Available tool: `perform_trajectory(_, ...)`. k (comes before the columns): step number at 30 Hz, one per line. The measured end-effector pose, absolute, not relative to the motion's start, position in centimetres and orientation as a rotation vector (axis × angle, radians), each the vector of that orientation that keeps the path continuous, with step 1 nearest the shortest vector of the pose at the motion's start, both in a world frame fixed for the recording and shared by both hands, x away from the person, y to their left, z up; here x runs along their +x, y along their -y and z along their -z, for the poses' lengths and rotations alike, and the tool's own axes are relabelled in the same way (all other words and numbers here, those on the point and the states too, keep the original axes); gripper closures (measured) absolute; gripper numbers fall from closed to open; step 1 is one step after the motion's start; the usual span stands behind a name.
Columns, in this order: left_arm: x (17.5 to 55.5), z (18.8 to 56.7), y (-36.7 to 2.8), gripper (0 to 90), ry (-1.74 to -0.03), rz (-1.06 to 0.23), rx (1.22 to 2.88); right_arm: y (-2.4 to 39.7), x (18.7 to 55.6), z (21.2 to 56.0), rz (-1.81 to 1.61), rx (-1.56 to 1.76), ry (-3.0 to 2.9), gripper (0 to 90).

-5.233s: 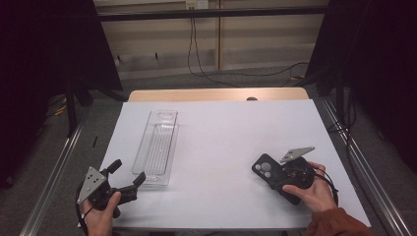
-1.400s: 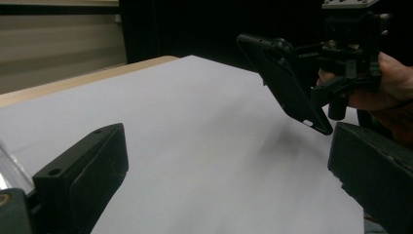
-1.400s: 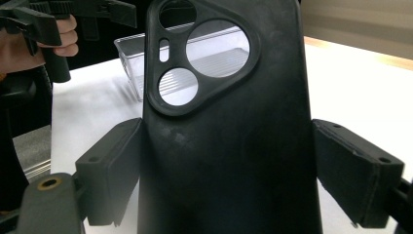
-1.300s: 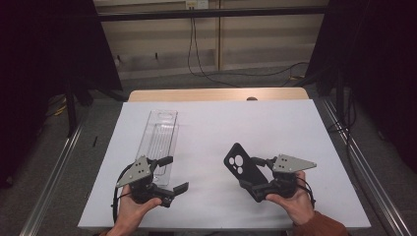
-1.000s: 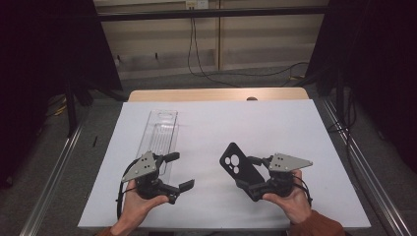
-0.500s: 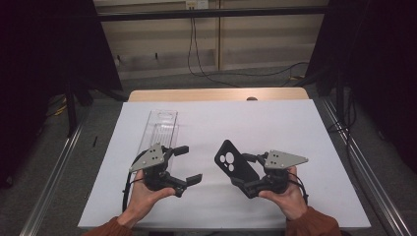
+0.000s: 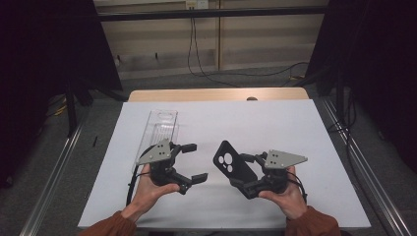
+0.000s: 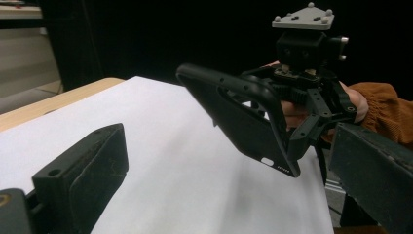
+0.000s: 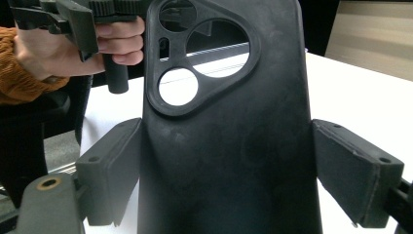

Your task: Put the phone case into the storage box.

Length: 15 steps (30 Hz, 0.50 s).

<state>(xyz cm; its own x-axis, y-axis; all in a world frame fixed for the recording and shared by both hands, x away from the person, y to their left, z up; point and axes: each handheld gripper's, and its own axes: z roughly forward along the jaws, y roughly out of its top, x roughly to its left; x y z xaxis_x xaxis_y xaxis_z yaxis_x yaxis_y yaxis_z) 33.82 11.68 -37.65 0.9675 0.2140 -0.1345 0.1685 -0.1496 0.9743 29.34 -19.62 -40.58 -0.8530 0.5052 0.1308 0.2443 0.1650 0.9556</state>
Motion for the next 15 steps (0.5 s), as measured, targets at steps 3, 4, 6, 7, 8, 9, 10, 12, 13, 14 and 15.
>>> perform_trajectory(3, 33.9, 37.5, -11.2, 1.3, -0.266, -0.022, 1.736, 19.6, 29.3, 40.6, -1.759, 0.721, -2.229, 14.8)
perform_trajectory(4, 34.0, 37.4, -11.1, 1.3, -0.259, -0.015, 1.737, 19.5, 29.3, 40.6, -1.76, 0.72, -2.233, 14.8)
perform_trajectory(6, 34.2, 37.3, -10.7, 1.4, -0.247, -0.012, 1.743, 19.4, 29.4, 40.7, -1.762, 0.718, -2.238, 14.8)
perform_trajectory(7, 34.3, 37.2, -10.5, 1.4, -0.24, -0.01, 1.747, 19.4, 29.4, 40.7, -1.762, 0.715, -2.241, 14.8)
perform_trajectory(8, 34.4, 37.0, -10.4, 1.4, -0.229, -0.01, 1.754, 19.3, 29.4, 40.7, -1.764, 0.71, -2.246, 14.8)
perform_trajectory(9, 34.5, 36.9, -10.3, 1.6, -0.22, -0.006, 1.752, 19.3, 29.4, 40.7, -1.769, 0.709, -2.246, 14.8)
perform_trajectory(10, 34.6, 36.7, -10.2, 1.6, -0.215, -0.009, 1.749, 19.3, 29.4, 40.7, -1.769, 0.709, -2.246, 14.8)
perform_trajectory(12, 34.9, 36.5, -10.0, 1.7, -0.207, -0.007, 1.748, 19.3, 29.3, 40.7, -1.776, 0.707, -2.25, 14.8)
perform_trajectory(13, 34.9, 36.5, -9.9, 1.7, -0.203, -0.002, 1.745, 19.2, 29.3, 40.8, -1.776, 0.706, -2.256, 14.8)
perform_trajectory(14, 34.9, 36.6, -9.9, 1.7, -0.2, 0.003, 1.743, 19.2, 29.3, 40.8, -1.776, 0.706, -2.256, 14.8)
perform_trajectory(15, 34.9, 36.7, -9.9, 1.7, -0.198, 0.006, 1.748, 19.2, 29.3, 40.8, -1.78, 0.704, -2.257, 14.8)
